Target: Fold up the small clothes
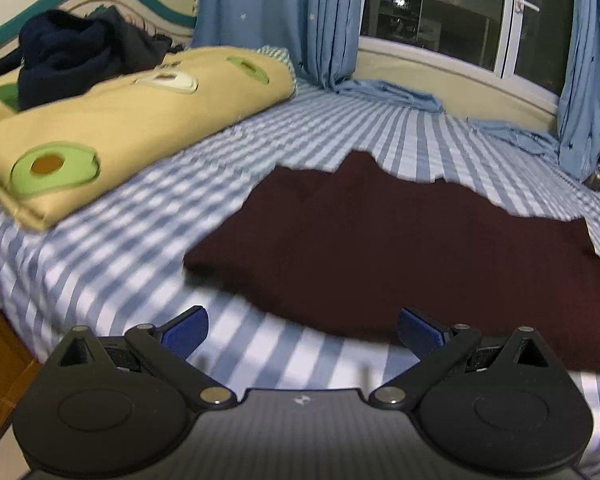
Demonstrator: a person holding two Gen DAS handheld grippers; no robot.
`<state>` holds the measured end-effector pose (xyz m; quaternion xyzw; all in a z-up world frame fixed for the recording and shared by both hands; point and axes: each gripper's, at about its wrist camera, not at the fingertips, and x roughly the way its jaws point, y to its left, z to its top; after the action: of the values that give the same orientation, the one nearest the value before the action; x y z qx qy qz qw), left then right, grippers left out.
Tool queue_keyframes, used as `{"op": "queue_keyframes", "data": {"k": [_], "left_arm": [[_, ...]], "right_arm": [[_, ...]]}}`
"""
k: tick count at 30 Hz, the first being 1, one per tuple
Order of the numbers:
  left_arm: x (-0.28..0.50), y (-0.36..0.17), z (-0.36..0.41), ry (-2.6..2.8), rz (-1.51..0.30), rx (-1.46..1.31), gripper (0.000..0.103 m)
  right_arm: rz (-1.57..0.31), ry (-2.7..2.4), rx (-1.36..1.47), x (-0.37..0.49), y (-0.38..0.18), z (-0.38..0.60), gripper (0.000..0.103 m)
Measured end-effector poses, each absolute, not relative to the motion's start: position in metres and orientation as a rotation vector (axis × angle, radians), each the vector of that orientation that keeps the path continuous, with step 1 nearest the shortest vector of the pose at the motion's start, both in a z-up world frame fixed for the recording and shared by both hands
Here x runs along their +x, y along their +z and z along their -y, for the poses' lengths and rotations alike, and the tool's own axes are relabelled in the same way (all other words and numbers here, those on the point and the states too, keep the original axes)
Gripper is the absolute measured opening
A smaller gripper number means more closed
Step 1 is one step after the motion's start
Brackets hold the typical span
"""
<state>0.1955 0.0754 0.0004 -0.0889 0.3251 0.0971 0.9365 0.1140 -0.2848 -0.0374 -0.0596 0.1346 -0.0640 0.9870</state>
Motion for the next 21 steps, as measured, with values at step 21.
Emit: {"op": "queue_keyframes", "data": {"k": [21], "left_arm": [[0.175, -0.019, -0.071, 0.213, -0.753, -0.213, 0.102]], "right_arm": [[-0.658, -0.364, 0.055, 0.215, -0.046, 0.433, 0.103]]}}
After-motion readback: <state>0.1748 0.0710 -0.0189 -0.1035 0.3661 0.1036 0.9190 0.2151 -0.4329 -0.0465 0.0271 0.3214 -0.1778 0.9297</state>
